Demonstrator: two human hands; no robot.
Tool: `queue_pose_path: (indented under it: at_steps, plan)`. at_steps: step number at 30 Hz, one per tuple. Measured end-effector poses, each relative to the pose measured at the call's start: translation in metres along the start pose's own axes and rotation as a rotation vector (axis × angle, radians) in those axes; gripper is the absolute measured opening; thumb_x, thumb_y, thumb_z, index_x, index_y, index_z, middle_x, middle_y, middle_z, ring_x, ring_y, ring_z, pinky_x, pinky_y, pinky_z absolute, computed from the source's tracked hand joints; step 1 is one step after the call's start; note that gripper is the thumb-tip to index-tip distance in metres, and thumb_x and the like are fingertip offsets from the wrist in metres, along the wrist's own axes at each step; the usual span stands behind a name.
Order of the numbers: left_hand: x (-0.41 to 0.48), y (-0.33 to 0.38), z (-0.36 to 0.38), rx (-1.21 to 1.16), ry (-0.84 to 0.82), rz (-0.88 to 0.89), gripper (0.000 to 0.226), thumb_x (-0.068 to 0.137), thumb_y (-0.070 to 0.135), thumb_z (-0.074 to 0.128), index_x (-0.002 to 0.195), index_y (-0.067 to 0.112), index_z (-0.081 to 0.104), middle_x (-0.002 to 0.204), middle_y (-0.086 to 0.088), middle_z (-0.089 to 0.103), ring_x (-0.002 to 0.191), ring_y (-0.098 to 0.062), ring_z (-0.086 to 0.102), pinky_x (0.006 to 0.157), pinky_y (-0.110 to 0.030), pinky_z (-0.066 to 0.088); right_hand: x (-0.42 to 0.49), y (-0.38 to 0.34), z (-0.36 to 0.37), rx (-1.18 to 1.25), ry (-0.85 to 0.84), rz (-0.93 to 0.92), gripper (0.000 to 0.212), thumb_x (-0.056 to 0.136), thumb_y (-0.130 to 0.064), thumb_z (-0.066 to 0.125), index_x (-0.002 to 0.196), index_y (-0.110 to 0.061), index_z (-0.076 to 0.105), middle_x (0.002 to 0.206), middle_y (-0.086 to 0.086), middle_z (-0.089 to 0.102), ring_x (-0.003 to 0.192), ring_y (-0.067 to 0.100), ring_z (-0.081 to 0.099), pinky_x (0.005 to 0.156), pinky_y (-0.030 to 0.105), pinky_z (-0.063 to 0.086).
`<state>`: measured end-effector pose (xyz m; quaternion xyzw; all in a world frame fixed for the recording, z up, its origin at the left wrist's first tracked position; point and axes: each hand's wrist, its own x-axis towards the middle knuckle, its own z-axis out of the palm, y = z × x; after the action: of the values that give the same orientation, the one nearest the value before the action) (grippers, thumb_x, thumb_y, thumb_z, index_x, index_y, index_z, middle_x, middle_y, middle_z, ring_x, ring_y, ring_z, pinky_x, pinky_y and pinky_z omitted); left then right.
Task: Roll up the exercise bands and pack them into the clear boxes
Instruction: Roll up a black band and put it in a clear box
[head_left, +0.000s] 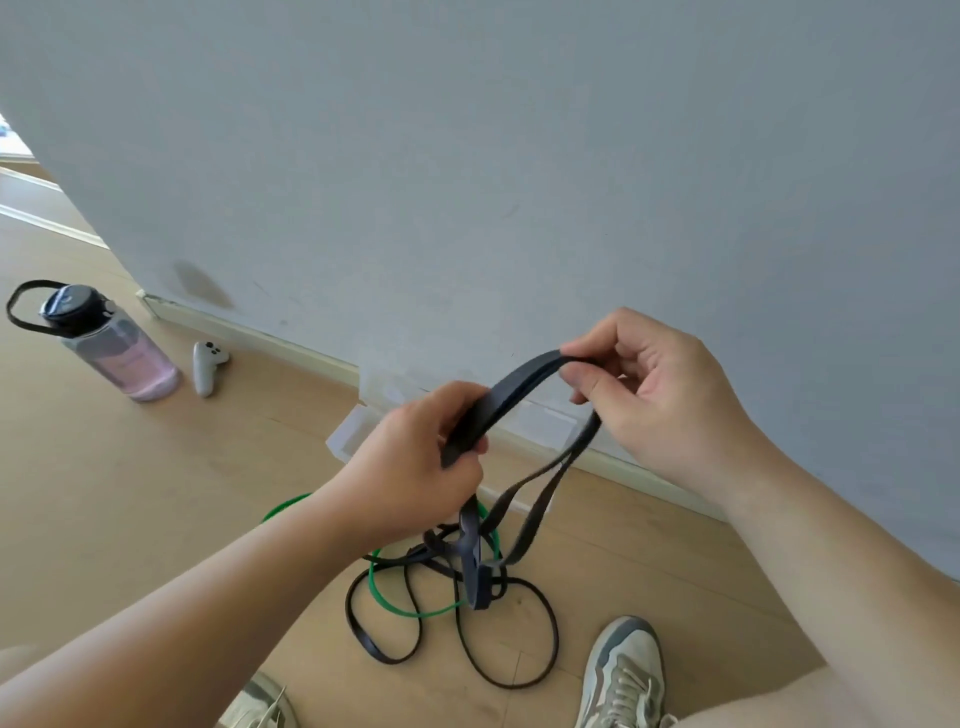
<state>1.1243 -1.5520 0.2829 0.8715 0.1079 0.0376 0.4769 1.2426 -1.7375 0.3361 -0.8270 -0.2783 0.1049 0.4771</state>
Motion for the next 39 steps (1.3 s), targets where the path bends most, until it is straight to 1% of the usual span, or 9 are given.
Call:
queue_pose_path:
  at_steps: [3, 6, 10, 12, 18, 24, 29, 35, 39]
  plan:
    - [0.001, -0.003, -0.009, -0.085, 0.136, -0.058, 0.046, 0.086, 0.005, 0.069, 0.118, 0.037, 0.06, 0.103, 0.014, 0.071, 0.083, -0.008, 0.071, 0.075, -0.024, 0.058, 0.005, 0.017, -0.009, -0.165, -0.073, 0.151, 0.015, 0.098, -0.015, 0.067, 0.092, -0.028, 0.063, 0.083, -0.006, 0.072, 0.082, 0.015, 0.071, 0.075, 0.026, 0.058]
    - [0.003, -0.002, -0.017, -0.214, 0.211, -0.074, 0.034, 0.084, 0.003, 0.076, 0.104, 0.03, 0.067, 0.098, 0.007, 0.077, 0.081, -0.015, 0.076, 0.083, -0.039, 0.064, 0.007, 0.027, -0.015, -0.281, -0.281, 0.288, 0.014, 0.098, -0.019, 0.065, 0.095, -0.032, 0.06, 0.089, -0.005, 0.074, 0.087, 0.02, 0.071, 0.083, 0.04, 0.06]
    - [0.0, 0.015, -0.015, -0.364, 0.238, -0.053, 0.018, 0.086, 0.003, 0.08, 0.095, 0.019, 0.079, 0.087, 0.005, 0.081, 0.086, -0.013, 0.079, 0.092, -0.04, 0.062, 0.002, 0.018, -0.014, -0.018, -0.452, 0.262, 0.027, 0.086, -0.018, 0.082, 0.092, -0.029, 0.058, 0.107, 0.003, 0.075, 0.09, 0.026, 0.076, 0.09, 0.046, 0.061]
    - [-0.005, 0.027, -0.012, -0.388, 0.213, 0.006, 0.019, 0.085, 0.001, 0.08, 0.095, 0.017, 0.079, 0.089, 0.004, 0.081, 0.088, -0.012, 0.079, 0.091, -0.04, 0.062, -0.001, 0.009, -0.004, 0.213, -0.437, 0.183, 0.033, 0.081, -0.015, 0.086, 0.092, -0.024, 0.056, 0.107, 0.012, 0.075, 0.092, 0.035, 0.076, 0.089, 0.05, 0.061]
    - [-0.003, 0.032, -0.018, -0.454, 0.231, 0.044, 0.024, 0.083, 0.005, 0.084, 0.096, 0.018, 0.068, 0.091, -0.004, 0.079, 0.083, -0.03, 0.077, 0.08, -0.054, 0.063, -0.002, -0.001, 0.021, 0.246, -0.206, -0.003, 0.025, 0.084, -0.012, 0.084, 0.099, -0.017, 0.065, 0.092, 0.006, 0.076, 0.094, 0.024, 0.075, 0.098, 0.045, 0.058]
    - [0.0, 0.016, -0.015, -0.263, -0.044, 0.037, 0.063, 0.08, 0.019, 0.084, 0.135, 0.033, 0.054, 0.101, 0.001, 0.074, 0.092, -0.019, 0.074, 0.087, -0.047, 0.061, -0.004, -0.002, 0.024, 0.187, -0.13, -0.06, 0.014, 0.093, -0.007, 0.072, 0.097, -0.02, 0.073, 0.087, 0.006, 0.077, 0.079, 0.025, 0.075, 0.079, 0.049, 0.063]
    - [0.0, 0.007, -0.023, -0.018, 0.012, -0.018, 0.05, 0.084, 0.015, 0.07, 0.127, 0.038, 0.057, 0.086, 0.006, 0.072, 0.078, -0.012, 0.069, 0.083, -0.043, 0.059, 0.004, 0.006, 0.016, 0.054, -0.07, -0.048, 0.014, 0.095, -0.009, 0.069, 0.095, -0.023, 0.068, 0.086, -0.001, 0.075, 0.078, 0.014, 0.072, 0.079, 0.038, 0.061]
    - [0.002, 0.004, -0.042, -0.04, 0.072, -0.057, 0.021, 0.087, 0.018, 0.078, 0.096, 0.033, 0.067, 0.078, 0.007, 0.076, 0.065, -0.013, 0.067, 0.067, -0.024, 0.054, 0.015, 0.023, -0.003, -0.037, -0.069, 0.093, 0.019, 0.099, -0.009, 0.062, 0.095, -0.027, 0.061, 0.091, -0.004, 0.076, 0.084, 0.013, 0.07, 0.077, 0.027, 0.054]
    - [-0.001, 0.007, -0.036, -0.05, 0.109, 0.033, 0.017, 0.09, 0.015, 0.075, 0.088, 0.03, 0.068, 0.076, 0.005, 0.072, 0.057, -0.006, 0.055, 0.059, -0.02, 0.046, 0.01, 0.022, 0.0, 0.121, -0.212, 0.145, 0.022, 0.094, -0.002, 0.068, 0.102, -0.018, 0.055, 0.093, 0.012, 0.074, 0.095, 0.042, 0.067, 0.082, 0.055, 0.055]
